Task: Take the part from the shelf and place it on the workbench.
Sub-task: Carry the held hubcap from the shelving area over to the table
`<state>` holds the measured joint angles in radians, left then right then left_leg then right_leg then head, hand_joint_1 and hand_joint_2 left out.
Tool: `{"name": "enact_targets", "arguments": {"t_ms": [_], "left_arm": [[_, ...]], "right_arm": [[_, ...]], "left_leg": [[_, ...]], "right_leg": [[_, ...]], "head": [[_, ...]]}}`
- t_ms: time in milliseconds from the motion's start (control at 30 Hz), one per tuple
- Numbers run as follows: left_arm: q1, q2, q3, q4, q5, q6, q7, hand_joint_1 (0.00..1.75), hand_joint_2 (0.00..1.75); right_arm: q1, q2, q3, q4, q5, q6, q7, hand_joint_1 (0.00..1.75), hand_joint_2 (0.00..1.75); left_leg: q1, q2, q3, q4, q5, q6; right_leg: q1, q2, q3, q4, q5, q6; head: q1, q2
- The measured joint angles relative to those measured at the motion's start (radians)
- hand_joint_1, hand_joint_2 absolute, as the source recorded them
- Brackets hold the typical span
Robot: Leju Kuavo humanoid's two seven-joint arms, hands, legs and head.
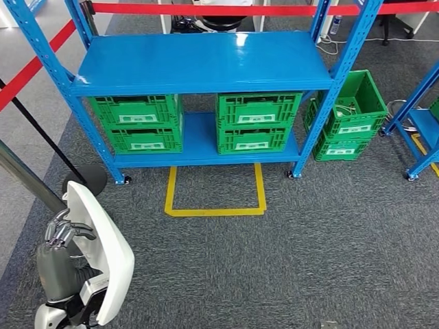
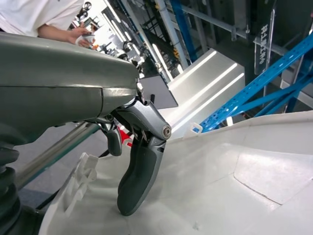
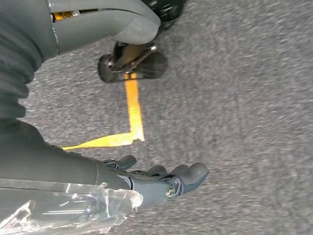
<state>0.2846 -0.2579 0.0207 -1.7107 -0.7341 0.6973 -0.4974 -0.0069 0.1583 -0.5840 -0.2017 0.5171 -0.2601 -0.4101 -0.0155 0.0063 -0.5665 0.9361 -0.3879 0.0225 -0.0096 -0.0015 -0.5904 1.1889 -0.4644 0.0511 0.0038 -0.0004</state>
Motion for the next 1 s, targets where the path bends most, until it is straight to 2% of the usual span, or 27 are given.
{"name": "enact_targets", "arguments": {"t_ms": [33,67,100,133,167,200,233,267,333,367,400,433,467,500,567,600,633,700,733,767,800,833,867,900,933,967,1000], "left_arm": [[-0.002,0.0,0.0,0.002,0.001,0.0,0.0,1.75,1.75],[-0.003,0.0,-0.001,0.003,0.002,0.0,0.0,1.75,1.75],[-0.006,0.0,-0.001,0.004,0.003,0.0,-0.001,1.75,1.75],[-0.008,0.0,-0.002,0.006,0.004,0.0,-0.001,1.75,1.75],[-0.01,0.001,-0.003,0.008,0.005,-0.001,-0.001,1.75,1.75],[-0.012,0.001,-0.003,0.01,0.008,-0.001,-0.002,1.75,1.75],[-0.012,0.002,-0.003,0.013,0.01,-0.001,-0.002,1.75,1.75],[-0.013,0.003,-0.003,0.015,0.012,-0.002,-0.002,1.75,1.75],[-0.015,0.005,-0.003,0.02,0.013,-0.003,-0.002,1.75,1.75],[-0.016,0.006,-0.003,0.022,0.013,-0.003,-0.002,1.75,1.75],[-0.017,0.006,-0.003,0.025,0.013,-0.003,-0.002,1.75,1.75],[-0.017,0.007,-0.003,0.027,0.013,-0.003,-0.002,1.75,1.75],[-0.018,0.008,-0.003,0.029,0.013,-0.003,-0.002,1.75,1.75],[-0.019,0.008,-0.003,0.031,0.013,-0.003,-0.002,1.75,1.75],[-0.024,0.009,-0.004,0.032,0.013,-0.003,-0.002,1.75,1.75],[-0.026,0.009,-0.004,0.032,0.013,-0.003,-0.002,1.75,1.75],[-0.028,0.009,-0.004,0.033,0.013,-0.003,-0.002,1.75,1.75],[-0.028,0.01,-0.004,0.035,0.013,-0.003,-0.002,1.75,1.75],[-0.028,0.01,-0.004,0.036,0.013,-0.003,-0.002,1.75,1.75],[-0.028,0.01,-0.004,0.036,0.013,-0.003,-0.002,1.75,1.75],[-0.029,0.01,-0.004,0.037,0.013,-0.003,-0.002,1.75,1.75],[-0.029,0.01,-0.004,0.037,0.013,-0.003,-0.002,1.75,1.75],[-0.028,0.009,-0.004,0.038,0.013,-0.003,-0.002,1.75,1.75],[-0.028,0.01,-0.004,0.04,0.013,-0.003,-0.002,1.75,1.75],[-0.028,0.01,-0.004,0.042,0.014,-0.003,-0.002,1.75,1.75],[-0.029,0.01,-0.004,0.044,0.015,-0.003,-0.002,1.75,1.75],[-0.029,0.01,-0.004,0.046,0.016,-0.003,-0.002,1.75,1.75]], "right_arm": [[-0.002,0.0,-0.001,0.0,0.0,0.0,0.0,0.0,1.75],[-0.004,0.0,-0.002,-0.001,-0.001,0.0,0.0,0.0,1.75],[-0.006,0.001,-0.002,-0.001,-0.001,0.0,-0.001,0.0,1.75],[-0.006,0.001,-0.003,-0.001,-0.002,0.0,0.0,0.0,1.75],[-0.006,0.003,-0.004,-0.001,-0.003,0.0,0.0,0.0,1.75],[-0.005,0.005,-0.006,0.0,-0.004,-0.001,0.0,0.0,1.75],[-0.005,0.007,-0.009,0.0,-0.005,-0.001,0.001,0.0,1.75],[-0.005,0.009,-0.012,-0.001,-0.005,-0.002,0.001,0.0,1.75],[-0.004,0.009,-0.016,-0.001,-0.006,-0.002,0.001,0.0,1.75],[-0.003,0.009,-0.018,-0.001,-0.006,-0.002,0.001,0.0,1.75],[-0.003,0.009,-0.019,-0.001,-0.006,-0.001,0.001,0.0,1.75],[-0.002,0.009,-0.019,-0.001,-0.006,-0.001,0.001,0.0,1.75],[-0.003,0.009,-0.02,-0.001,-0.005,-0.001,0.001,0.0,1.75],[-0.003,0.009,-0.021,-0.001,-0.005,-0.001,0.001,0.0,1.75],[-0.004,0.009,-0.023,-0.001,-0.005,-0.001,0.001,0.0,1.75],[-0.004,0.01,-0.024,-0.001,-0.005,-0.002,0.001,0.0,1.75],[-0.003,0.01,-0.024,-0.002,-0.005,-0.002,0.001,0.0,1.75],[0.001,0.01,-0.025,-0.002,-0.005,-0.001,0.0,0.0,1.75],[0.003,0.01,-0.026,-0.002,-0.006,-0.001,0.001,0.0,1.75],[0.006,0.01,-0.026,-0.001,-0.006,-0.002,0.001,0.0,1.75],[0.007,0.01,-0.026,-0.002,-0.006,-0.002,0.001,0.0,1.75],[0.008,0.01,-0.026,-0.002,-0.006,-0.002,0.001,0.0,1.75],[0.007,0.01,-0.026,-0.002,-0.006,-0.002,0.001,0.0,1.75],[0.006,0.01,-0.027,-0.002,-0.007,-0.002,0.001,0.0,1.75],[0.006,0.01,-0.027,-0.002,-0.008,-0.002,0.001,0.0,1.75],[0.007,0.01,-0.027,-0.002,-0.009,-0.002,0.001,0.0,1.75],[0.006,0.01,-0.027,-0.002,-0.01,-0.002,0.001,0.0,1.75]], "left_leg": [[-0.001,0.0,-0.014,0.006,0.009,-0.004],[-0.002,0.0,-0.023,0.011,0.019,-0.008],[-0.002,0.0,-0.029,0.013,0.028,-0.013],[-0.002,0.0,-0.033,0.015,0.038,-0.018],[0.0,0.0,-0.037,0.015,0.046,-0.024],[0.001,-0.002,-0.045,0.02,0.039,-0.03],[0.003,-0.003,-0.056,0.038,0.012,-0.036],[0.004,-0.005,-0.072,0.077,-0.033,-0.043],[0.009,-0.005,-0.107,0.207,-0.142,-0.053],[0.011,-0.005,-0.118,0.27,-0.17,-0.057],[0.012,-0.005,-0.115,0.31,-0.173,-0.059],[0.013,-0.005,-0.097,0.316,-0.153,-0.06],[0.014,-0.005,-0.061,0.285,-0.123,-0.059],[0.015,-0.005,-0.01,0.225,-0.101,-0.058],[0.013,-0.006,0.1,0.072,-0.106,-0.049],[0.012,-0.006,0.13,0.022,-0.117,-0.044],[0.009,-0.007,0.141,-0.004,-0.124,-0.037],[0.008,-0.006,0.125,-0.005,-0.106,-0.022],[0.009,-0.005,0.114,-0.004,-0.093,-0.014],[0.01,-0.004,0.101,-0.005,-0.078,-0.007],[0.012,-0.003,0.086,-0.005,-0.065,-0.003],[0.012,-0.003,0.069,-0.004,-0.05,0.0],[0.012,-0.003,0.05,-0.003,-0.036,-0.001],[0.012,-0.002,0.031,-0.002,-0.021,-0.002],[0.012,-0.002,0.012,-0.001,-0.007,-0.005],[0.013,-0.001,-0.006,0.001,0.007,-0.009],[0.014,-0.001,-0.023,0.005,0.019,-0.014]], "right_leg": [[0.001,0.0,0.064,-0.088,-0.009,-0.003],[0.003,0.001,0.11,-0.158,-0.025,-0.007],[0.006,0.002,0.138,-0.207,-0.043,-0.01],[0.009,0.002,0.144,-0.227,-0.048,-0.015],[0.008,0.001,0.131,-0.223,-0.04,-0.023],[0.007,0.0,0.12,-0.222,-0.03,-0.032],[0.006,-0.002,0.106,-0.222,-0.018,-0.042],[0.004,-0.003,0.092,-0.222,-0.004,-0.049],[0.004,-0.004,0.059,-0.22,0.026,-0.054],[0.005,-0.004,0.042,-0.218,0.041,-0.054],[0.005,-0.004,0.021,-0.215,0.056,-0.053],[0.005,-0.004,0.002,-0.212,0.068,-0.051],[0.004,-0.004,-0.018,-0.208,0.081,-0.049],[0.004,-0.004,-0.034,-0.204,0.092,-0.047],[0.006,-0.002,-0.058,-0.198,0.116,-0.038],[0.007,-0.002,-0.064,-0.199,0.128,-0.033],[0.007,-0.002,-0.067,-0.202,0.14,-0.027],[0.003,-0.001,-0.071,-0.209,0.153,-0.015],[0.001,-0.001,-0.079,-0.198,0.133,-0.009],[0.0,0.0,-0.093,-0.166,0.091,-0.004],[0.0,0.001,-0.11,-0.112,0.032,0.0],[0.0,0.001,-0.129,-0.04,-0.026,0.004],[-0.001,0.001,-0.143,0.032,-0.064,0.007],[-0.001,0.001,-0.143,0.087,-0.072,0.008],[-0.001,0.001,-0.129,0.114,-0.056,0.01],[-0.002,0.0,-0.095,0.1,-0.025,0.01],[-0.003,0.001,-0.041,0.048,-0.001,0.012]], "head": [[0.0,0.0],[-0.001,0.0],[-0.001,0.0],[-0.001,0.0],[0.0,0.0],[0.0,0.0],[-0.002,0.0],[-0.004,0.0],[-0.009,0.0],[-0.009,0.0],[-0.009,0.0],[-0.009,0.0],[-0.009,0.0],[-0.009,0.0],[-0.008,0.0],[-0.009,0.0],[-0.011,0.0],[-0.015,0.0],[-0.014,0.0],[-0.011,0.0],[-0.008,0.0],[-0.005,0.0],[-0.004,0.0],[-0.004,0.0],[-0.004,0.0],[-0.003,0.0],[-0.003,0.0]]}}
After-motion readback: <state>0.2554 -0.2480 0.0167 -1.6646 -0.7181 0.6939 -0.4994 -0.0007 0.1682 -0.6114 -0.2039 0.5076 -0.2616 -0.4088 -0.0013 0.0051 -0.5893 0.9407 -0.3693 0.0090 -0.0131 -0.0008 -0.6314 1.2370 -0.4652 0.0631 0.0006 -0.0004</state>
